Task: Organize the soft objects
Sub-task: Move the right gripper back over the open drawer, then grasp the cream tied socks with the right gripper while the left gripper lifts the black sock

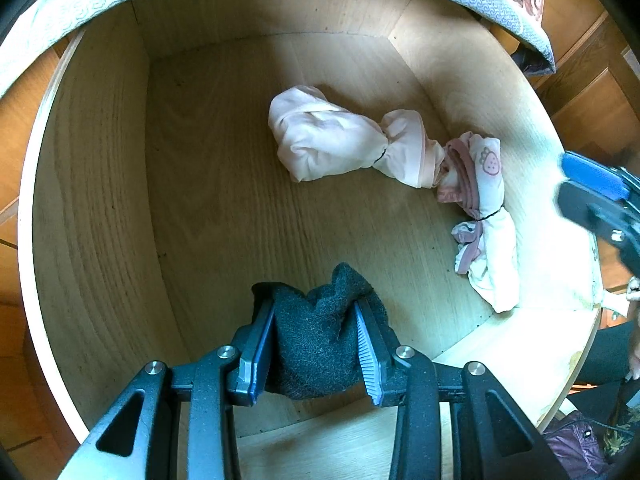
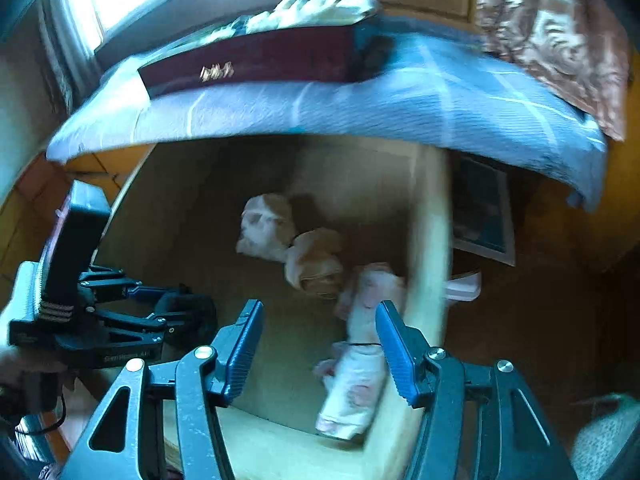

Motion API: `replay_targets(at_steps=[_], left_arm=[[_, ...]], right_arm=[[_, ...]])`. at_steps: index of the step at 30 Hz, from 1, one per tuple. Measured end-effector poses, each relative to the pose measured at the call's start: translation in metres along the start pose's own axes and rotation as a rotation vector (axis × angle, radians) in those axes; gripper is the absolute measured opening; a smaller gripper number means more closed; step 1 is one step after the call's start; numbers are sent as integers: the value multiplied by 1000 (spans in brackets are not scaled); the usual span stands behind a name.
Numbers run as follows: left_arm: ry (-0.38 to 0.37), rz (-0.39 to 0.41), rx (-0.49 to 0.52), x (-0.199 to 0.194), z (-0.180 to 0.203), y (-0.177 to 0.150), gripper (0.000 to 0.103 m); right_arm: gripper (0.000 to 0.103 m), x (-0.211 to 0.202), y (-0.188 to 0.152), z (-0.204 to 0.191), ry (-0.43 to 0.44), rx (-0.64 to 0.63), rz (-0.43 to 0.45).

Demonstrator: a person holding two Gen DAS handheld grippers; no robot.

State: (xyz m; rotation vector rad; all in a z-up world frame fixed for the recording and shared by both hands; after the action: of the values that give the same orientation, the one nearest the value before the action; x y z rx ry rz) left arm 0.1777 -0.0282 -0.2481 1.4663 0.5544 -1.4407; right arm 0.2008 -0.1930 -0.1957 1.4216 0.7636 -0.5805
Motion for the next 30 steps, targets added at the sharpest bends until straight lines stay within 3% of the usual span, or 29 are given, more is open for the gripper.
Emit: replay_targets(at_steps=[7,12,21,30], left_arm=[[-6,6,-5,4,0,6,37],[-11,9,-6,1,-3,7,37],[-38,63,-44,-11,-11,9,37],[-20,183,-61,-61,-20,18,37]], right_arm=[[54,65,-2,-11,39,22,-146],[54,91,-4,-7,33,66,-193],[50,89,-11,-6,56,82,-201],[51,95,-9,-8,48,95,-226]])
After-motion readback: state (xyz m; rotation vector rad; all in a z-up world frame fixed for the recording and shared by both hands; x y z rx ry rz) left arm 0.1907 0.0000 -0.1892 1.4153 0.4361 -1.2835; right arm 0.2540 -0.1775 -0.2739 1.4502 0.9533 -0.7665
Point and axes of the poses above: each gripper's, at about its wrist camera, not at the fingertips, and x roughly the way its jaws point, z to its right, y to its top, the point moved 6 cm from there along x, roughly the way its jaws point, and after that the axes turned 6 degrees about z, right-handed, at the moved point
